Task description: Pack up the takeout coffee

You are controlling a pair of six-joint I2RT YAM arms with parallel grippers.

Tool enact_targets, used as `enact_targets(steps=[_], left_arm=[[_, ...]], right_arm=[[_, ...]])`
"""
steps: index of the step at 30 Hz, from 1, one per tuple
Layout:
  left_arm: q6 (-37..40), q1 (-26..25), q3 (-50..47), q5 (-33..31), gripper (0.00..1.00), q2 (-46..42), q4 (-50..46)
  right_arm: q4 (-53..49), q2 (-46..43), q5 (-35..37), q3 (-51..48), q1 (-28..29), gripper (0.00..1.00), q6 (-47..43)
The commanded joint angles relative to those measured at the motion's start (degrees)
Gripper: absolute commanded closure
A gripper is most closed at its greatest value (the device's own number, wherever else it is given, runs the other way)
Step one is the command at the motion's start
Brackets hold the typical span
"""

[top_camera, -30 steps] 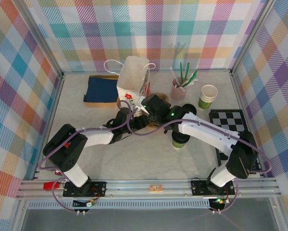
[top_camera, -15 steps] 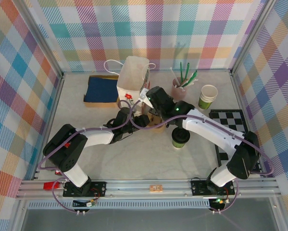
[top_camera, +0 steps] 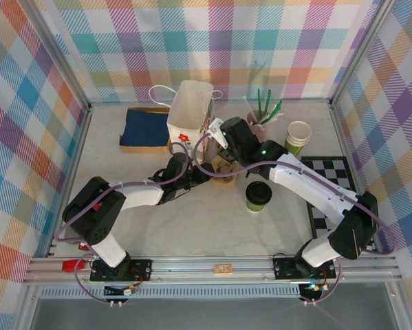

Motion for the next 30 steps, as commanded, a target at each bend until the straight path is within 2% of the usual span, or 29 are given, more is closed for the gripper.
enact_targets(steps=[1,7,14,30], left_arm=[[1.2,-0.6,0.5,-1.5,0.48,1.4,-4.0],[1.3,-0.6,0.6,-1.5,0.48,1.7,-4.3],[1.3,-0.6,0.8,-1.6,0.48,1.9,-5.0],[1.4,-0.6,0.6,-2.3,0.49,2.5,-6.1]], right_arm=[[1.5,-1.3,-1.6,0.0,-0.9,1.0,5.3],[1.3,-1.1,-2.7,1.0,-3.0,1.0,8.7],[1.0,-2.0,-7.6,2.2,-6.7,1.0,11.9],[1.2,-3.0,-12.4,6.2,-10.5,1.0,11.5]])
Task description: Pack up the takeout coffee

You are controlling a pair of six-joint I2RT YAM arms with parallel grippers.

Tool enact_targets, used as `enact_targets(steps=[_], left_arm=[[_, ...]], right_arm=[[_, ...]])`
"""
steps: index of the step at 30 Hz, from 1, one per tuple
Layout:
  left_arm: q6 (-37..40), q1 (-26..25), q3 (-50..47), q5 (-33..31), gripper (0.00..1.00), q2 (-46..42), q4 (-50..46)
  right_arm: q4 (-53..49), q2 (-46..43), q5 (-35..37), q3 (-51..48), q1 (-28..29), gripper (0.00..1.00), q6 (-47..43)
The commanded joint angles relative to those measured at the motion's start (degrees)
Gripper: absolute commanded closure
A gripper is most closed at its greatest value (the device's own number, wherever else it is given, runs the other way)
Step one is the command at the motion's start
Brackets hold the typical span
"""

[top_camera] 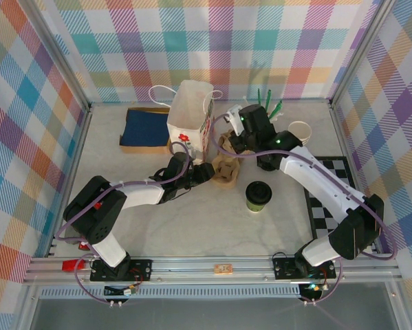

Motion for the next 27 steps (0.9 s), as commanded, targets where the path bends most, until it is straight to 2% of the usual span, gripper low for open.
enact_targets(steps=[1,9,18,27], left_arm=[[1.4,-0.6,-0.2,-1.9,0.49,1.9,-5.3],[1.4,-0.7,-0.4,-2.3,0.49,2.0,-5.5],[1.5,-0.7,-0.3,-2.7,0.5,2.0,-6.0],[1.5,-0.7,-0.5,-3.0,0.5,2.8,-6.2]], right_arm=[[2.4,-2.2,-0.8,4.3,-1.6,1.0,1.1],[2.5,-0.6,-4.2,6.6,-4.1,1.0,2.8],[4.6,0.0,-9.6,4.2,-4.4,1.0,4.9],[3.9,0.8,-8.0,5.8,-5.4,1.0,7.3]])
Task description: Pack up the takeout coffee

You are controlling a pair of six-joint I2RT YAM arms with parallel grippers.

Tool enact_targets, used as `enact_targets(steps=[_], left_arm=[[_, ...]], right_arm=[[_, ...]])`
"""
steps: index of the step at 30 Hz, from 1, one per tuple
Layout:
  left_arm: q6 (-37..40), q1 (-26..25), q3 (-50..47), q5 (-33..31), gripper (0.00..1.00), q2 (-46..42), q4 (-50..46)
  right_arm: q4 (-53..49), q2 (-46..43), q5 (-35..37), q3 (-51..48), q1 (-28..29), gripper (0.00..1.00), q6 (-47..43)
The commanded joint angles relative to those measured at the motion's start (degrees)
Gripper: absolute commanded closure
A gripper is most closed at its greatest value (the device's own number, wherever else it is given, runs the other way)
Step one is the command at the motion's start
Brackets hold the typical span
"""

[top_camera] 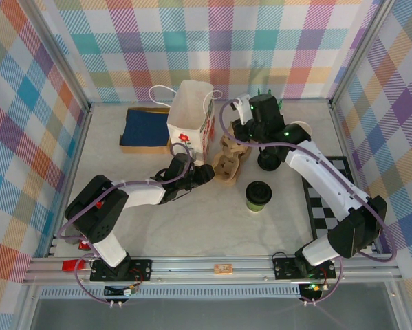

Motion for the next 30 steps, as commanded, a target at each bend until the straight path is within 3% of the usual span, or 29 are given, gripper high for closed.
enact_targets(steps=[1,14,20,26,30], left_arm=[[1.5,-0.4,-0.6,-2.0,0.5,2.0,-5.6],[1.7,-0.4,-1.2,-2.8,0.51,2.0,-7.1],[1.4,-0.5,-0.9,-2.3,0.51,0.9,-7.0],[2.0,-0.5,0.7,-2.0,0.5,-1.1,-9.3],[1.8,-0.7,1.7,-1.3,0.39,-3.7,-10.1]], right_arm=[[3.2,0.3,0.9,2.7,-1.5,1.0,1.5],[1.4,2.8,-1.9,9.5,-3.5,1.0,1.0],[1.7,1.6,-4.8,8.1,-3.4,1.0,0.4],[0.9,1.2,-3.0,9.1,-3.4,1.0,-2.8],[0.9,-0.2,-2.1,9.1,-2.3,1.0,-5.8]])
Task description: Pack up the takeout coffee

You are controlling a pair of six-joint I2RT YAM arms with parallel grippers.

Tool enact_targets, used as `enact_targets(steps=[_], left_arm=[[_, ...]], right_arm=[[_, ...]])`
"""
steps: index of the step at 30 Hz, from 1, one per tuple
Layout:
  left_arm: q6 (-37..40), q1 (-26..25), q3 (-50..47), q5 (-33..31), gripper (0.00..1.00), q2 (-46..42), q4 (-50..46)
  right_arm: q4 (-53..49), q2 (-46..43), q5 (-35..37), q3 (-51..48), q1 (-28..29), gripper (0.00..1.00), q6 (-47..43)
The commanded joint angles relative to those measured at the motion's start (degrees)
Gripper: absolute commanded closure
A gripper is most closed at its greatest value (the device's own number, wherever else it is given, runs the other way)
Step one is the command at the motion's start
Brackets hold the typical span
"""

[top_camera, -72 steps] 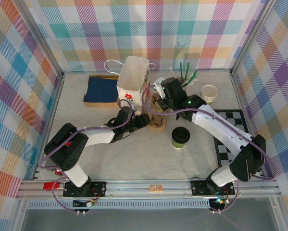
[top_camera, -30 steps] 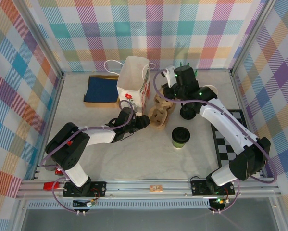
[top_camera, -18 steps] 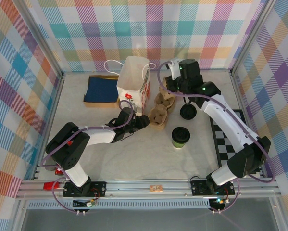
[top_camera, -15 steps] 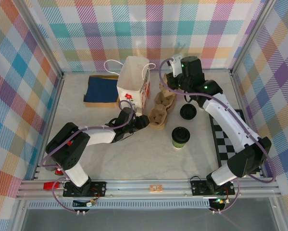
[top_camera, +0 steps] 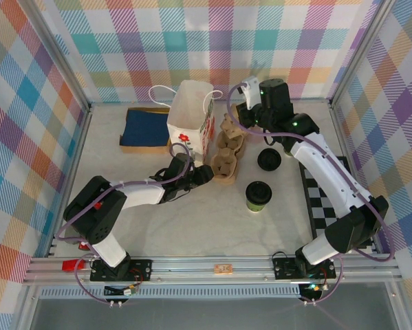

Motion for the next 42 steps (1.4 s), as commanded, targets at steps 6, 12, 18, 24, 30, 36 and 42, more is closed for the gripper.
enact_targets(steps=[6,12,18,24,30,36,42], left_arm=[[2.5,-1.2,4.8,0.1,0.31,-9.3,-10.5],[3.5,-1.1,6.6,-1.5,0.3,-16.7,-15.5],[4.5,-0.3,5.0,-5.1,0.32,-23.4,-20.5],[4.7,0.9,2.5,-6.0,0.34,-29.2,-23.7],[5.2,1.0,2.5,-6.6,0.35,-32.7,-26.1],[5.8,1.0,3.2,-7.3,0.36,-34.7,-27.8],[6.2,1.1,3.4,-9.2,0.37,-37.9,-30.1]], right_arm=[[1.3,-4.2,3.9,-2.7,4.8,1.0,-9.1],[5.1,-7.0,10.3,-9.8,12.8,1.0,-15.6],[7.1,-7.7,16.3,-17.1,19.6,1.0,-18.5],[9.2,-9.7,19.4,-21.9,21.1,1.0,-18.8],[11.1,-11.4,21.5,-19.7,21.2,1.0,-22.2],[16.2,-11.4,24.8,-17.4,21.2,1.0,-29.4],[23.0,-7.4,28.3,-14.7,21.2,1.0,-39.3]])
